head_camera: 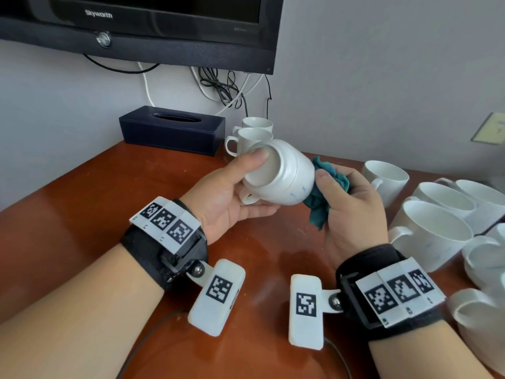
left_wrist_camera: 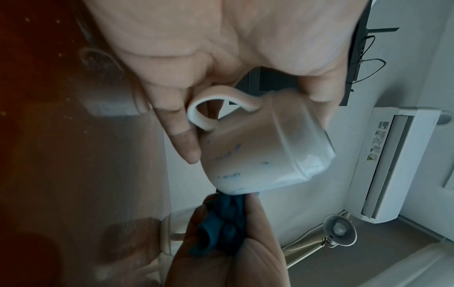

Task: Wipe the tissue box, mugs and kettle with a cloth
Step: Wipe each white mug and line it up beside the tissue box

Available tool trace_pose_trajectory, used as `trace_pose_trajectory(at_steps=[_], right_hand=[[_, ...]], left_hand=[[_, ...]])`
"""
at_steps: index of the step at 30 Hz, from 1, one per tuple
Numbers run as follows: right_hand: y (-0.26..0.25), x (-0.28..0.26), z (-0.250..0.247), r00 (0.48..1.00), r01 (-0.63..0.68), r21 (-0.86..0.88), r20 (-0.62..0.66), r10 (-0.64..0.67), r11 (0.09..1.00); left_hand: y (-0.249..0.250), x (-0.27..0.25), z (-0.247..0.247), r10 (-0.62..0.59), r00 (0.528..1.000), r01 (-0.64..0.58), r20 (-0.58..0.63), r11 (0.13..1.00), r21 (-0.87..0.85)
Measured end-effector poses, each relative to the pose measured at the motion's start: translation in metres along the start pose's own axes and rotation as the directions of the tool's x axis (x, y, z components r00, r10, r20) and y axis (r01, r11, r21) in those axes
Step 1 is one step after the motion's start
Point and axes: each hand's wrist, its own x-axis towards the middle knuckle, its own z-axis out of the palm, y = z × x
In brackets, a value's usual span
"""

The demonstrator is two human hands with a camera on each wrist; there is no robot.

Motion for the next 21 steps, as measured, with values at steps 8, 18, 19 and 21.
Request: trace_pose_trajectory(at_steps=[8,18,19,21], right_hand=[[-0.006,-0.003,-0.001,0.999,0.034,-0.078,-0.003,-0.034,0.996],[-0.012,-0.016,0.01,0.969,0.063,-0.008,0.239,-0.059,0.998],[-0.012,-0.017,0.01,0.967,0.071,-0.02,0.248,-0.064,0.997],[-0.013,-0.018,0.01,0.965,0.081,-0.047,0.253,-0.067,0.996]], left_hand=[[-0.003,0.001,-0.001,0.001,1.0,0.0,-0.014,0.998,0.056],[-0.003,0.004,-0.003,-0.019,0.993,0.044,-0.113,0.975,0.22],[-0.003,0.004,-0.003,-0.023,0.993,0.051,-0.119,0.97,0.236],[-0.004,0.005,-0.004,-0.023,0.992,0.056,-0.123,0.963,0.263]])
